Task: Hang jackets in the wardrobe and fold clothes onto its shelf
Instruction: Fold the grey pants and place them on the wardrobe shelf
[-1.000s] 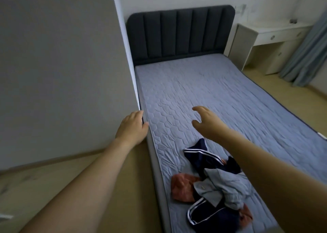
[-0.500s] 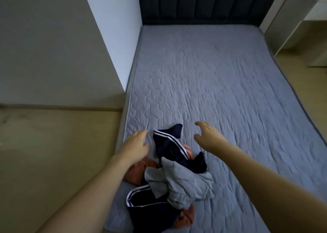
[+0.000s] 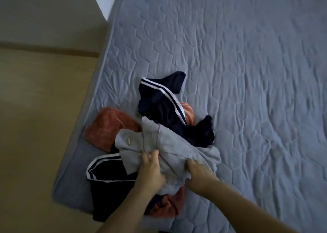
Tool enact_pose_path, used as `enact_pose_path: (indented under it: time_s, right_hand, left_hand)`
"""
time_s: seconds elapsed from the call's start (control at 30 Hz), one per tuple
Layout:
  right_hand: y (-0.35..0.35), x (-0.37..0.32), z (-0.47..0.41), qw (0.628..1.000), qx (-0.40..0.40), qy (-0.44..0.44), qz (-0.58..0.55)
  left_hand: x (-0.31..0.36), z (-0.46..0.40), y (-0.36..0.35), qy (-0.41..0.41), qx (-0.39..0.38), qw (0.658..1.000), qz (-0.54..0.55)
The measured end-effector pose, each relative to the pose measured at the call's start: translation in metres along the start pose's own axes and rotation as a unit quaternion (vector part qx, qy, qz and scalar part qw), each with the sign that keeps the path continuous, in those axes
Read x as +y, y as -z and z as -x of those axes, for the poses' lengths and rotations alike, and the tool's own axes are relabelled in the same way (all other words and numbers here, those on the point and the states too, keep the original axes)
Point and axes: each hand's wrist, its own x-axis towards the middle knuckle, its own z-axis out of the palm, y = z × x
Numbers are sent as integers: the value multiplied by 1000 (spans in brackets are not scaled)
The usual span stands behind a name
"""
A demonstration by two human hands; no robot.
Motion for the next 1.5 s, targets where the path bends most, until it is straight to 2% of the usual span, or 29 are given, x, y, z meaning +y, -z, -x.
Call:
enact_pose_path:
  time_s: [0.1,0.23,0.3,0.4,0.47,0.57,0.63,0.73,0.8,0.87,0.9,1.03,1.1,1.23,1.4,1.5]
  right_hand:
    - [-20,9,-6,996,77,23,25]
    - [-21,10,6,991,132,22,-2]
    - [0,12,23,984,157,28,-83]
    - [57,20,68,967,190,64,-154]
    - [109,35,111,961,219,80,-150]
    - [196,58,191,954,254,121,-101]
    - [253,68,248,948,276,154,-33]
    - [318,80,329,935,297,177,79]
    - [351,88,377,937,297,148,107]
    - [376,94,410,945,283,124,107]
    - [386,98,424,947,276,118,111]
    - [410,108,455,951,252,99,152]
    - [417,116,464,957,218,74,178]
    - [417,153,486,956,191,34,219]
    - [420,205,519,959,214,9,187]
    - [429,229,537,962,216,0,167]
  left_hand:
    - [15,-4,-6,3,46,999,1]
    - [63,2,7,14,29,999,39]
    - [106,13,20,55,19,987,149]
    - [177,47,52,108,2,936,336]
    - [227,80,80,97,5,929,356]
    - [305,143,124,38,-16,972,230]
    - [355,187,150,8,-37,998,49]
    - [426,245,172,-65,-9,978,-198]
    - [460,273,182,-118,62,950,-283]
    - [479,285,187,-145,148,926,-317]
    - [484,288,188,-145,175,924,-307]
    - [485,287,181,-98,207,962,-146]
    - [486,291,175,-72,163,981,-78]
    - [513,322,161,-41,-11,999,-19]
    - [568,359,159,-32,-51,998,4]
    - [592,376,156,4,-80,995,60]
